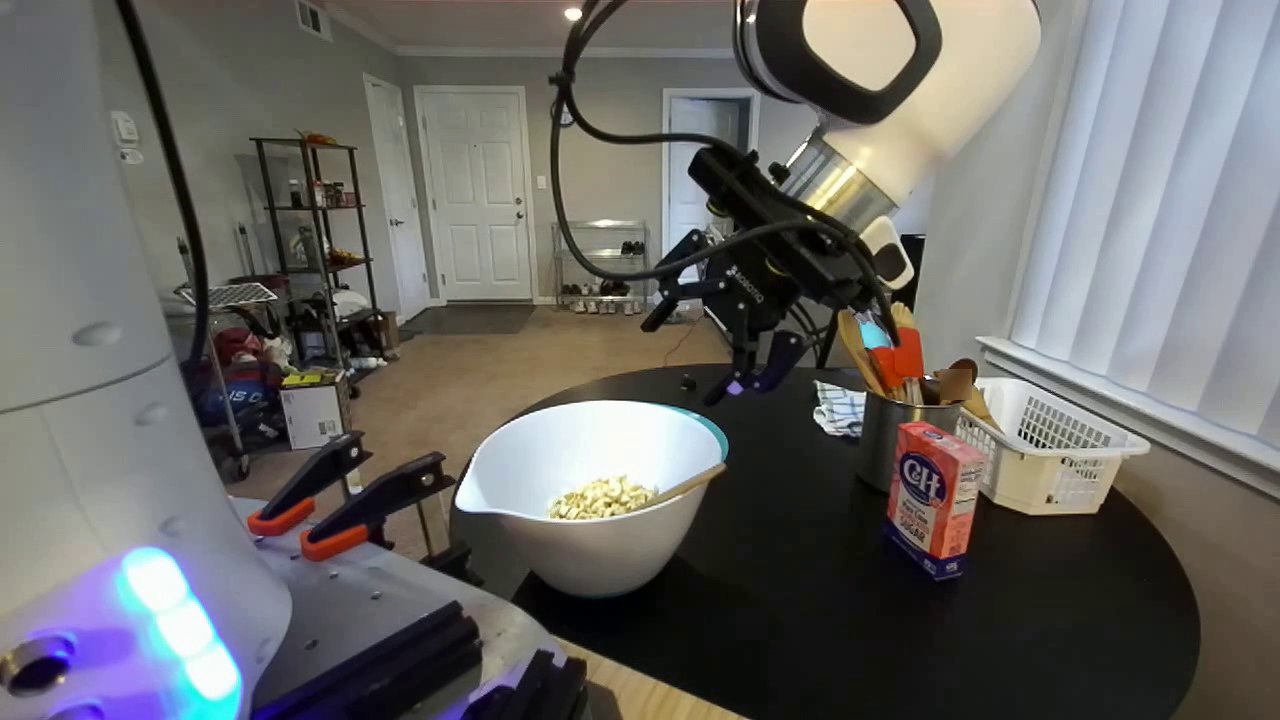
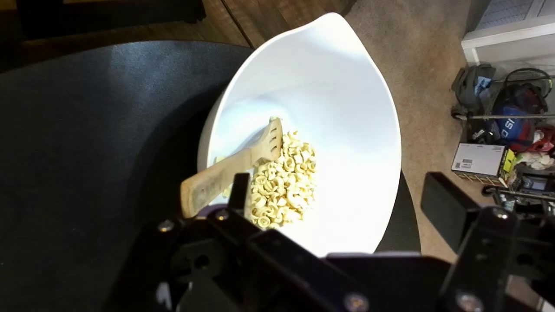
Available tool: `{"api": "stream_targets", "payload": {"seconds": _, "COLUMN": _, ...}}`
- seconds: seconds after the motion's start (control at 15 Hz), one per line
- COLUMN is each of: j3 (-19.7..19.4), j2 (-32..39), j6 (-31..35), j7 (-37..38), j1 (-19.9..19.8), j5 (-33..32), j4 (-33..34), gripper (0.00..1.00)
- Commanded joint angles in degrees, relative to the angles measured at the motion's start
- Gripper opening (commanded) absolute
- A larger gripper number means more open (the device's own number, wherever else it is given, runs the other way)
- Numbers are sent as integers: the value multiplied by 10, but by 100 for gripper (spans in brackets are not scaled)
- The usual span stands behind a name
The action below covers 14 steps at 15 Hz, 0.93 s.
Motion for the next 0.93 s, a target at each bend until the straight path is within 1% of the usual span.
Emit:
{"api": "stream_targets", "payload": {"seconds": 0.0, "j3": 41, "j2": -6, "j6": 7, "j7": 10, "j1": -42, "j5": -13, "j4": -1, "gripper": 100}}
{"api": "stream_targets", "payload": {"seconds": 0.27, "j3": 41, "j2": -6, "j6": 7, "j7": 10, "j1": -42, "j5": -13, "j4": -1, "gripper": 100}}
{"api": "stream_targets", "payload": {"seconds": 0.33, "j3": 47, "j2": 6, "j6": 15, "j7": 2, "j1": -48, "j5": -10, "j4": 7, "gripper": 100}}
{"api": "stream_targets", "payload": {"seconds": 0.53, "j3": 76, "j2": 38, "j6": 31, "j7": -32, "j1": -81, "j5": 3, "j4": 31, "gripper": 100}}
{"api": "stream_targets", "payload": {"seconds": 0.73, "j3": 97, "j2": 85, "j6": 57, "j7": -71, "j1": -113, "j5": 7, "j4": 64, "gripper": 100}}
{"api": "stream_targets", "payload": {"seconds": 0.87, "j3": 115, "j2": 120, "j6": 67, "j7": -107, "j1": -139, "j5": 22, "j4": 85, "gripper": 100}}
